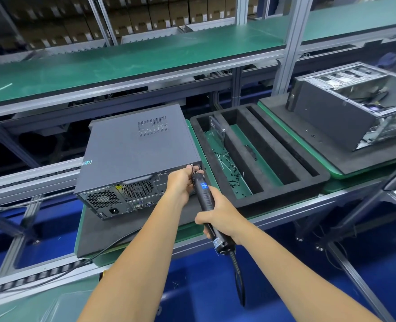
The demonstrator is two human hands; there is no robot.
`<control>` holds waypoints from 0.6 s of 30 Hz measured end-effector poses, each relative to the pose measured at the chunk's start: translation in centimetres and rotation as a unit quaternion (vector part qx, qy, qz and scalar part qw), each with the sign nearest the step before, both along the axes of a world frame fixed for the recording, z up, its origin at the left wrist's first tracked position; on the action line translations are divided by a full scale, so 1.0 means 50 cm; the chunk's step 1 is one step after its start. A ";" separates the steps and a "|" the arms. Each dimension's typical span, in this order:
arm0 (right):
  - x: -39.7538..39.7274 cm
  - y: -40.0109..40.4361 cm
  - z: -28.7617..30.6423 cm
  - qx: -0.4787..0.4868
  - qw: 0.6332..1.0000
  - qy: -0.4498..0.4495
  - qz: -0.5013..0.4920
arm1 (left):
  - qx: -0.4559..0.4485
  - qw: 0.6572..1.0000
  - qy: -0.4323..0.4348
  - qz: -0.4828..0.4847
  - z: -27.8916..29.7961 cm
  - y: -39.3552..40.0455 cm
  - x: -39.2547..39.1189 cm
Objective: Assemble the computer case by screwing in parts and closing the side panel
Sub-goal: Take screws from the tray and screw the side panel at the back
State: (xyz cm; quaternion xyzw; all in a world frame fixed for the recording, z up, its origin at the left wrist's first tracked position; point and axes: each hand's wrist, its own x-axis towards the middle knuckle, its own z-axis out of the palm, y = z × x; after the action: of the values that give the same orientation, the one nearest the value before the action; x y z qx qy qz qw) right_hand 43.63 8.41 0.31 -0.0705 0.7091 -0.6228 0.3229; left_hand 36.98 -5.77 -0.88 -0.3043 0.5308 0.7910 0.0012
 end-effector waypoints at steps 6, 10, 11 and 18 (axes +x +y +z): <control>0.000 -0.002 -0.002 0.007 1.000 0.005 0.001 | 0.021 1.000 0.011 -0.009 0.005 0.000 0.006; -0.002 0.000 -0.005 0.014 1.000 0.007 0.001 | -0.035 0.998 0.006 -0.045 0.001 -0.003 0.020; -0.002 -0.001 -0.005 0.016 1.000 0.011 -0.002 | -0.043 0.998 0.007 -0.046 0.000 -0.003 0.021; -0.012 -0.003 -0.005 0.081 0.993 0.085 0.001 | -0.045 0.998 0.011 -0.049 0.003 -0.010 0.027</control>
State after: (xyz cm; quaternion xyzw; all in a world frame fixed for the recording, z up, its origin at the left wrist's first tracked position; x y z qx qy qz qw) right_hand 43.06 8.26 0.06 -0.0977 0.7821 -0.5544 0.2672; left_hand 38.30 -6.28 -0.73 -0.2688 0.5805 0.7683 0.0207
